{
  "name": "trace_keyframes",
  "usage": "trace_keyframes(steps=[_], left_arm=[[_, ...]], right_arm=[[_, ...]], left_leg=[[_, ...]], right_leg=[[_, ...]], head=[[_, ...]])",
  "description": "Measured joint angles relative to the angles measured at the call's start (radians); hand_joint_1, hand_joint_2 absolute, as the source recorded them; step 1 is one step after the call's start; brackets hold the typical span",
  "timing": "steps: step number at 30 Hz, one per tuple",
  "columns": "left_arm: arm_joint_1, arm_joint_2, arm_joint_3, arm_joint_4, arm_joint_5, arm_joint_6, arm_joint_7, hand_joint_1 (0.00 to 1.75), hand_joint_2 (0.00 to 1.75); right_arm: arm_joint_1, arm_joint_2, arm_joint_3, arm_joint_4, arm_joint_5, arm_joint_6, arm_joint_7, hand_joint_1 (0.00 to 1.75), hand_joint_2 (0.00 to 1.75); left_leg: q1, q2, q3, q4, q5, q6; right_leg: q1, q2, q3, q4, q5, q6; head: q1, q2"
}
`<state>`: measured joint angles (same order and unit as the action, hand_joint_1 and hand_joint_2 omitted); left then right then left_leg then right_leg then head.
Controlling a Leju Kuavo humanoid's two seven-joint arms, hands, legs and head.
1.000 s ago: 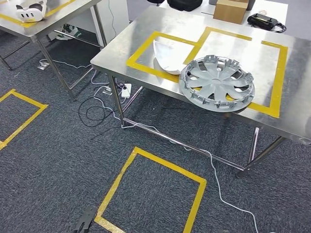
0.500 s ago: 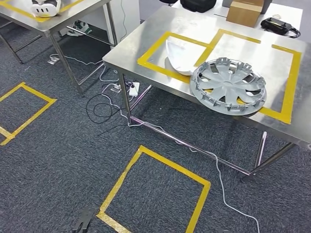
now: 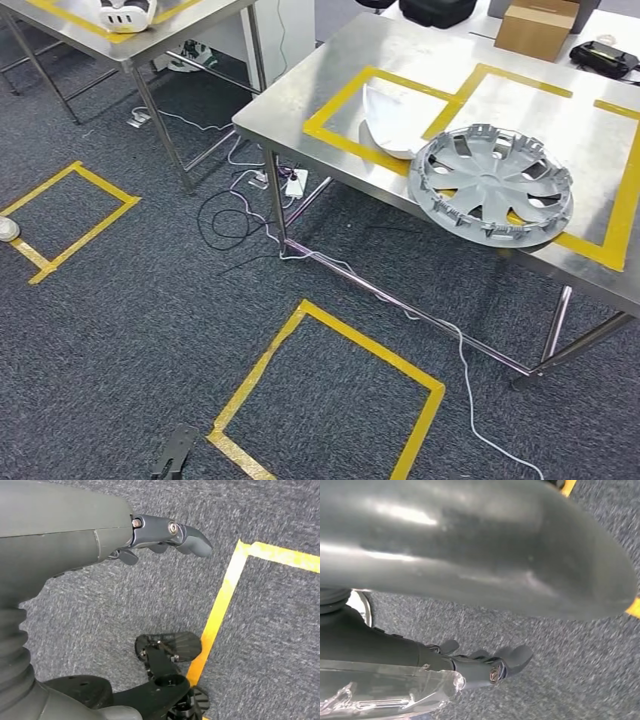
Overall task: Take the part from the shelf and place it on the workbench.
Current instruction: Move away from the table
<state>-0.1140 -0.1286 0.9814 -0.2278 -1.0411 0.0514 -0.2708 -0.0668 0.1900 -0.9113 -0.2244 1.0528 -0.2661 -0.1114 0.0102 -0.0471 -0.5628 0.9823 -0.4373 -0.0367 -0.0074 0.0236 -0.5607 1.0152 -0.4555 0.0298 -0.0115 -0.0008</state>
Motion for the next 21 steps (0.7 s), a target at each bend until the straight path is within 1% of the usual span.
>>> trace_keyframes(steps=[1,2,3,5,6,7,8,9,10,11,12,13,15,16,17,18,19,20,21], left_arm=[[0.001,0.0,0.0,0.0,0.0,0.0,0.0,0.0,1.75],[0.0,0.0,0.0,0.0,-0.001,0.001,0.0,0.0,1.75],[-0.001,0.001,0.0,0.0,-0.001,0.001,0.0,0.0,1.75],[-0.003,0.0,0.0,0.0,-0.003,0.001,0.0,0.0,1.75],[-0.003,-0.001,0.0,0.0,-0.003,0.001,0.001,0.0,1.75],[-0.002,-0.001,0.0,0.0,-0.004,0.001,0.001,0.0,1.75],[-0.001,-0.001,0.0,0.0,-0.004,0.001,0.001,0.0,1.75],[-0.001,0.0,0.0,0.0,-0.004,0.001,0.001,0.0,1.75],[-0.002,0.0,0.0,0.0,-0.004,0.001,0.001,0.0,1.75],[-0.004,0.0,0.0,0.0,-0.005,0.001,0.001,0.0,1.75],[-0.007,0.0,0.0,0.0,-0.005,0.001,0.001,0.0,1.75],[-0.008,-0.001,0.0,0.0,-0.006,0.001,0.001,0.0,1.75],[-0.007,-0.001,0.0,0.0,-0.006,0.001,0.001,0.0,1.75],[-0.006,0.0,0.0,0.0,-0.006,0.001,0.001,0.0,1.75],[-0.005,0.0,0.0,0.0,-0.006,0.001,0.001,0.0,1.75],[-0.006,0.0,0.0,0.0,-0.006,0.001,0.001,0.0,1.75],[-0.006,0.0,0.0,0.0,-0.006,0.001,0.001,0.0,1.75],[-0.007,0.0,0.0,0.0,-0.006,0.001,0.001,0.0,1.75],[-0.007,0.0,0.0,0.0,-0.007,0.0,0.001,0.0,1.75]], right_arm=[[0.0,0.0,0.0,0.0,0.001,-0.002,0.0,0.0,0.0],[-0.001,0.0,-0.001,0.0,0.002,-0.003,0.0,0.0,0.0],[-0.001,0.0,-0.001,0.0,0.004,-0.004,0.0,0.0,0.0],[0.001,0.0,-0.001,0.0,0.006,-0.006,0.0,0.0,0.0],[0.001,0.0,-0.001,0.0,0.007,-0.006,0.0,0.0,0.0],[0.001,0.0,-0.001,0.0,0.008,-0.006,0.0,0.0,0.0],[0.001,0.0,-0.001,0.0,0.009,-0.007,0.0,0.0,0.0],[0.0,0.0,-0.001,0.0,0.01,-0.007,0.0,0.0,0.0],[0.0,0.0,-0.001,0.0,0.012,-0.007,0.0,0.0,0.0],[-0.001,0.0,-0.001,0.0,0.013,-0.007,0.0,0.0,0.0],[-0.001,0.0,-0.001,0.0,0.014,-0.007,0.0,0.0,0.0],[-0.001,0.0,-0.001,0.0,0.015,-0.007,0.0,0.0,0.0],[-0.002,0.0,-0.001,0.0,0.016,-0.008,-0.001,0.0,0.0],[-0.002,0.0,-0.001,0.0,0.016,-0.008,-0.001,0.0,0.0],[-0.002,0.0,-0.001,0.0,0.016,-0.008,-0.001,0.0,0.0],[-0.002,0.0,-0.001,0.0,0.016,-0.008,-0.001,0.0,0.0],[-0.001,0.0,-0.001,0.0,0.016,-0.008,-0.001,0.0,0.0],[0.0,0.0,-0.001,0.0,0.016,-0.008,-0.001,0.0,0.0],[0.0,0.0,-0.001,0.0,0.016,-0.008,-0.001,0.0,0.0]], left_leg=[[0.001,0.003,-0.003,0.006,-0.007,-0.006],[0.001,0.009,-0.014,0.03,-0.024,-0.011],[0.001,0.016,-0.036,0.074,-0.052,-0.015],[0.0,0.026,-0.101,0.209,-0.118,-0.02],[0.0,0.028,-0.128,0.264,-0.136,-0.022],[0.0,0.029,-0.14,0.288,-0.134,-0.023],[0.0,0.03,-0.131,0.271,-0.113,-0.022],[0.0,0.036,-0.104,0.219,-0.079,-0.02],[0.0,0.05,-0.066,0.148,-0.044,-0.018],[-0.002,0.063,-0.03,0.079,-0.02,-0.015],[-0.003,0.074,-0.007,0.033,-0.007,-0.01],[-0.004,0.079,0.004,0.008,-0.005,-0.005],[-0.006,0.069,0.002,0.002,-0.005,0.009],[-0.005,0.064,0.001,0.001,-0.004,0.015],[-0.004,0.058,0.001,0.0,-0.002,0.021],[-0.002,0.053,0.001,-0.002,0.0,0.026],[-0.002,0.047,0.0,-0.002,0.001,0.028],[-0.002,0.04,-0.001,-0.001,0.001,0.03],[-0.002,0.033,-0.001,-0.001,0.001,0.03]], right_leg=[[0.0,-0.004,0.0,-0.003,0.002,-0.007],[-0.002,-0.008,0.001,-0.006,0.005,-0.014],[-0.003,-0.014,0.001,-0.009,0.007,-0.02],[-0.001,-0.027,0.0,-0.009,0.007,-0.025],[0.0,-0.033,0.0,-0.009,0.006,-0.026],[0.0,-0.039,0.0,-0.009,0.006,-0.026],[0.0,-0.045,0.0,-0.009,0.006,-0.025],[0.0,-0.05,0.002,-0.009,0.005,-0.024],[0.001,-0.055,0.004,-0.008,0.004,-0.022],[0.003,-0.06,0.005,-0.005,0.002,-0.018],[0.006,-0.064,0.005,-0.004,0.0,-0.013],[0.009,-0.069,0.005,-0.003,-0.001,-0.008],[0.009,-0.078,0.007,-0.005,-0.002,0.003],[0.008,-0.075,0.005,-0.001,-0.007,0.009],[0.006,-0.067,-0.002,0.017,-0.022,0.014],[0.005,-0.055,-0.021,0.059,-0.048,0.019],[0.004,-0.043,-0.048,0.122,-0.083,0.022],[0.004,-0.035,-0.082,0.195,-0.117,0.024],[0.004,-0.032,-0.111,0.257,-0.14,0.024]], head=[[-0.001,0.0],[-0.004,0.0],[-0.008,0.0],[-0.013,0.0],[-0.013,0.0],[-0.013,0.0],[-0.014,0.0],[-0.014,0.0],[-0.014,0.0],[-0.015,0.0],[-0.014,0.0],[-0.013,0.0],[-0.011,0.0],[-0.01,0.0],[-0.009,0.0],[-0.007,0.0],[-0.004,0.0],[-0.003,0.0],[-0.002,0.0]])
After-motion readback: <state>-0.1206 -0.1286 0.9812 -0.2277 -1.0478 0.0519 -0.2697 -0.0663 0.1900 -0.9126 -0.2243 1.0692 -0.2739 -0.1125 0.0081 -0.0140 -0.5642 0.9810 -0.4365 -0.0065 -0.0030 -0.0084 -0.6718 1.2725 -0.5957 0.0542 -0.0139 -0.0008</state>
